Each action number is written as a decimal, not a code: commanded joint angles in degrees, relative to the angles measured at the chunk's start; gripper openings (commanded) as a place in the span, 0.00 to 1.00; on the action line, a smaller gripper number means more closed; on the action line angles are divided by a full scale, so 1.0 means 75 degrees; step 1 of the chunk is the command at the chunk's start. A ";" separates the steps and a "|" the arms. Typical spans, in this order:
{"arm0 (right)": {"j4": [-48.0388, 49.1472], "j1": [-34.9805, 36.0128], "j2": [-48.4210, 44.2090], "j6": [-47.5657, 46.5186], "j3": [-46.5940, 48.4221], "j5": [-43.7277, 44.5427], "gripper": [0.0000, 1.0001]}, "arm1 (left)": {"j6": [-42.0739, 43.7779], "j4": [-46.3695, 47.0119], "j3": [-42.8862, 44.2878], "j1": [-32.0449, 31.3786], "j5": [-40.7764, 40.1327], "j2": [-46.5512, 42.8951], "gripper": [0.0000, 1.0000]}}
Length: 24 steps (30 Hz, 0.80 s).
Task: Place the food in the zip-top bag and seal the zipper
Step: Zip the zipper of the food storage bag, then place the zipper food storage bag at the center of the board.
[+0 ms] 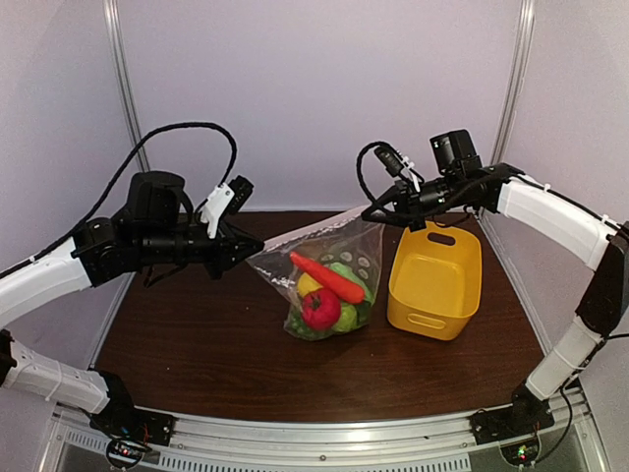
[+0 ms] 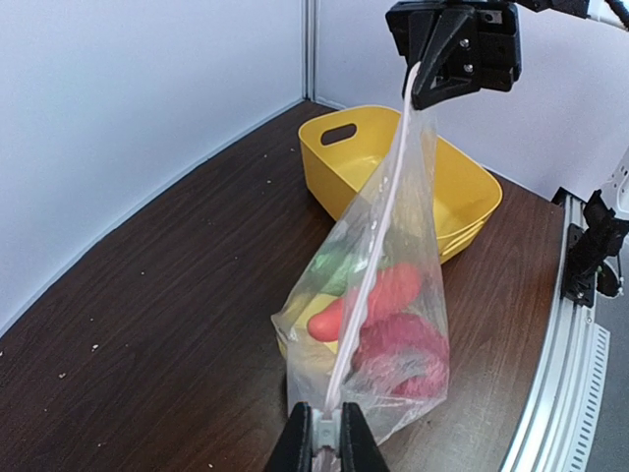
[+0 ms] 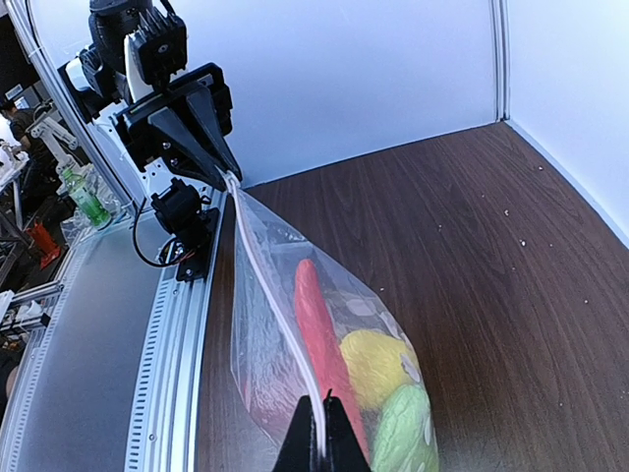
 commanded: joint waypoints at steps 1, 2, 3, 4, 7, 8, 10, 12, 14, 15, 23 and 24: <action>0.0393 -0.0234 -0.0283 0.0192 -0.0130 0.0130 0.00 | 0.0088 -0.0591 -0.0195 0.0141 -0.0447 -0.0216 0.02; 0.0450 -0.0234 -0.0289 0.0220 -0.0172 0.0133 0.00 | 0.0088 -0.0593 -0.0181 0.0141 -0.0459 -0.0195 0.02; 0.0510 -0.0234 -0.0294 0.0263 -0.0198 0.0148 0.00 | 0.0088 -0.0586 -0.0172 0.0141 -0.0465 -0.0173 0.03; 0.0531 -0.0234 -0.0294 0.0286 -0.0216 0.0144 0.00 | 0.0097 -0.0581 -0.0157 0.0141 -0.0481 -0.0156 0.04; 0.0510 -0.0234 -0.0203 0.0323 -0.0212 -0.0005 0.00 | 0.0094 -0.0407 -0.0111 0.0141 -0.0584 -0.0058 0.06; 0.0516 -0.0234 -0.0166 0.0377 -0.0199 0.0004 0.00 | 0.0083 -0.0293 -0.0080 0.0141 -0.0634 0.0002 0.06; 0.0617 -0.0240 -0.0014 0.0471 -0.0170 0.0225 0.00 | 0.0042 -0.0088 0.0014 0.0177 -0.0832 0.0187 0.06; 0.0750 -0.0283 0.0245 0.0567 0.0017 0.0522 0.00 | 0.0083 0.0195 0.0204 0.0312 -0.0848 0.0495 0.05; 0.0711 -0.0340 0.0673 0.0590 0.0576 0.0584 0.00 | 0.0240 0.0386 0.0728 0.0479 -0.0868 0.1032 0.05; 0.0653 -0.0365 0.0903 0.0561 0.0981 0.0682 0.00 | 0.0385 0.0348 0.1354 0.0557 -0.0916 0.1407 0.05; 0.0360 -0.0483 0.1810 0.0365 0.2709 0.0536 0.00 | 0.1114 -0.0434 0.3710 0.0891 -0.0413 0.3073 0.02; 0.0424 -0.0472 0.1633 0.0267 0.2394 0.0452 0.00 | 0.1081 -0.0346 0.3438 0.0891 -0.0198 0.2883 0.04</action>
